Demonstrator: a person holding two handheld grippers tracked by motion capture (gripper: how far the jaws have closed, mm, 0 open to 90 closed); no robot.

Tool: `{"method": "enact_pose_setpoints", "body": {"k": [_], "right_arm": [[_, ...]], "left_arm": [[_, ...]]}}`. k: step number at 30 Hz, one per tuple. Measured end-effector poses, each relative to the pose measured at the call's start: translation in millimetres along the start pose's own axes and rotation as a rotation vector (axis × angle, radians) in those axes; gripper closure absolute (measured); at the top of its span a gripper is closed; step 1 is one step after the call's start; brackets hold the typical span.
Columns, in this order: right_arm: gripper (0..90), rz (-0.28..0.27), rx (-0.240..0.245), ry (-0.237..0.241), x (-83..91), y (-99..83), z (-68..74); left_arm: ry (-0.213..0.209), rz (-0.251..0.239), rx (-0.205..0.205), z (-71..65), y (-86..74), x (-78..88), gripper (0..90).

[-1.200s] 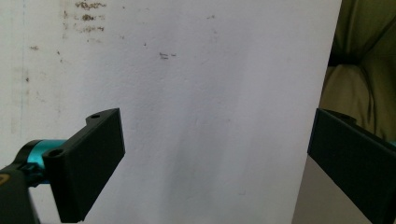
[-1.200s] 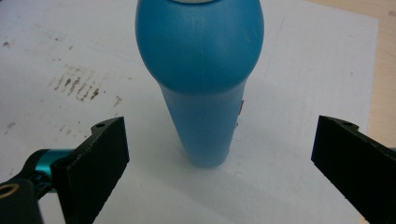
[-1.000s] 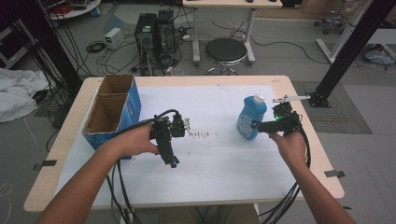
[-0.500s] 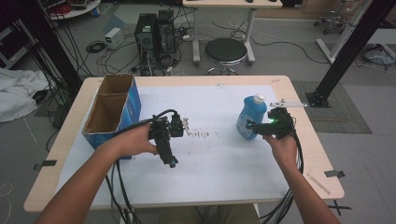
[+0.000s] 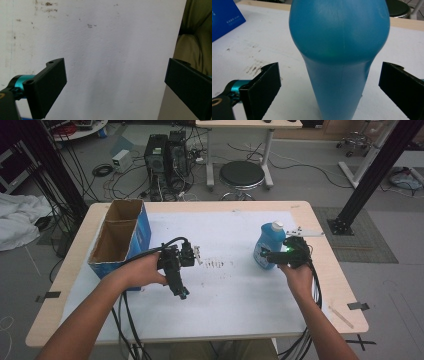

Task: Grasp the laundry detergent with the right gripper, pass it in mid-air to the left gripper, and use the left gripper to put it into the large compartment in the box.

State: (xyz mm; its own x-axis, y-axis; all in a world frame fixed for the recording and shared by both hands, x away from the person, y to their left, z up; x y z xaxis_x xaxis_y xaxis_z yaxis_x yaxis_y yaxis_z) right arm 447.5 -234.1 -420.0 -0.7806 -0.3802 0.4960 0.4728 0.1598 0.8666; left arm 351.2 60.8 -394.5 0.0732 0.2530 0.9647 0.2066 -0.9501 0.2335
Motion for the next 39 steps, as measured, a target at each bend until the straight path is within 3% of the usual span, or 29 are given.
{"method": "enact_pose_setpoints", "body": {"k": [11, 19, 22, 24, 32, 39], "right_arm": [[3.0, -0.054, 0.002, -0.001, -10.8, -1.8, -0.5], [3.5, -0.053, -0.010, -0.001, -19.4, -6.1, -2.2], [7.2, -0.073, -0.020, 0.005, -20.0, -5.5, -2.0], [14.7, -0.088, -0.014, 0.018, -19.3, -5.0, -0.7], [15.0, -0.090, -0.008, 0.012, -20.5, -6.8, -1.3], [21.3, -0.098, -0.005, 0.011, -20.0, -7.7, -3.5]], "left_arm": [[-0.002, 0.001, 0.001, 0.6, -0.6, -1.8, 3.9], [-0.003, 0.001, 0.003, 0.9, -2.9, -1.3, 3.9], [-0.001, 0.000, 0.005, 1.3, -3.9, -1.4, 3.9], [-0.001, 0.001, 0.006, 1.4, -4.5, -1.3, 3.9], [0.001, -0.004, 0.008, 0.8, -4.7, -0.7, 3.9], [0.001, -0.002, 0.006, 1.1, -4.7, -1.0, 3.9]]}}
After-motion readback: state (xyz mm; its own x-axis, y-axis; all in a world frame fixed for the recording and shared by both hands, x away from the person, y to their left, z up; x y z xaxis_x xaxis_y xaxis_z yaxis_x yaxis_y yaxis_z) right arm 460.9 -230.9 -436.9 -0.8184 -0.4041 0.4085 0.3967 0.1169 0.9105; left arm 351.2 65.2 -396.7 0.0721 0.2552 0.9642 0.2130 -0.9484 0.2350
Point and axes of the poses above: each handheld gripper's, and its own axes: x roughly backward along the jaws, y roughly out of its top, z roughly to its left, the point moved 8 cm from there along -x, roughly forward along the jaws, and after that the axes turned 6 degrees about -y, right-handed, at the moved point
